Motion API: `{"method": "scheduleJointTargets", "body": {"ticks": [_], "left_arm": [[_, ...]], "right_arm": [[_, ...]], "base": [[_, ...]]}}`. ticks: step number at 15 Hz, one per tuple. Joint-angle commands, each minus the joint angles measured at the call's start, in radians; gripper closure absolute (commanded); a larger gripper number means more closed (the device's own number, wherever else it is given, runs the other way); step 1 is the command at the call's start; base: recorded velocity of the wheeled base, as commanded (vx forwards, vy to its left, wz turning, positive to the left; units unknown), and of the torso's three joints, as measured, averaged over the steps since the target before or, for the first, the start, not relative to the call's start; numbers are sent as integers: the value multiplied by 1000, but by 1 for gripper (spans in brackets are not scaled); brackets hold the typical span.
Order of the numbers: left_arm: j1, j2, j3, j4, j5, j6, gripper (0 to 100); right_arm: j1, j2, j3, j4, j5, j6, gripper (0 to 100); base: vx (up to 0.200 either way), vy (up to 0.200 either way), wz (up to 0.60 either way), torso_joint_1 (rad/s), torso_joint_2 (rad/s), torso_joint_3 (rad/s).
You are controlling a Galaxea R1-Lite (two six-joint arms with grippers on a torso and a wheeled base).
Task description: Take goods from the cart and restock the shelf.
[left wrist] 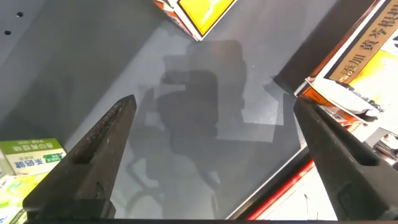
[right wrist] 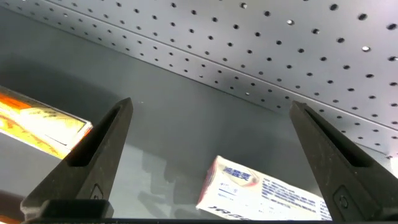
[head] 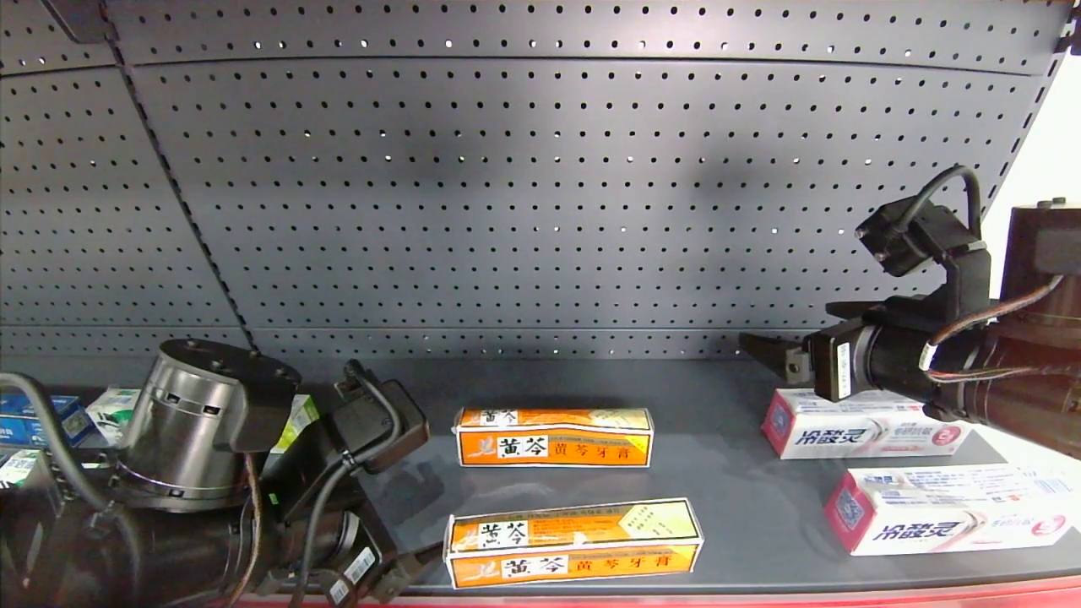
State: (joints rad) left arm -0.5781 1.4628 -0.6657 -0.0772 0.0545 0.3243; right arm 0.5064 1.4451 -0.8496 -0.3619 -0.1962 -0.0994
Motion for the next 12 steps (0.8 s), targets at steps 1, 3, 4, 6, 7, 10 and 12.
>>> {"method": "scheduleJointTargets", "body": {"ticks": [1, 3, 4, 6, 7, 10, 12], "left_arm": [[-2, 2, 0, -1, 1, -1, 0], [11, -1, 0, -1, 1, -1, 0], [30, -2, -5, -16, 1, -2, 0], [116, -1, -17, -36, 2, -1, 0], [147, 5, -38, -36, 5, -1, 0], [196, 65, -120, -36, 10, 6, 0], [198, 114, -172, -36, 22, 6, 0]], "right_arm": [[-3, -2, 1, 0, 0, 0, 0], [-2, -2, 7, -8, 0, 0, 0], [-3, -2, 14, -23, 0, 0, 0], [-8, 1, 15, -29, 6, -2, 0], [-17, 5, 14, -29, 20, -3, 0], [-20, 6, 7, -29, 26, -3, 0], [-28, 6, 10, -29, 27, -3, 0]], "base": [[0, 0, 0, 0, 0, 0], [0, 0, 0, 0, 0, 0], [0, 0, 0, 0, 0, 0], [0, 0, 0, 0, 0, 0], [0, 0, 0, 0, 0, 0], [0, 0, 0, 0, 0, 0], [0, 0, 0, 0, 0, 0]]}}
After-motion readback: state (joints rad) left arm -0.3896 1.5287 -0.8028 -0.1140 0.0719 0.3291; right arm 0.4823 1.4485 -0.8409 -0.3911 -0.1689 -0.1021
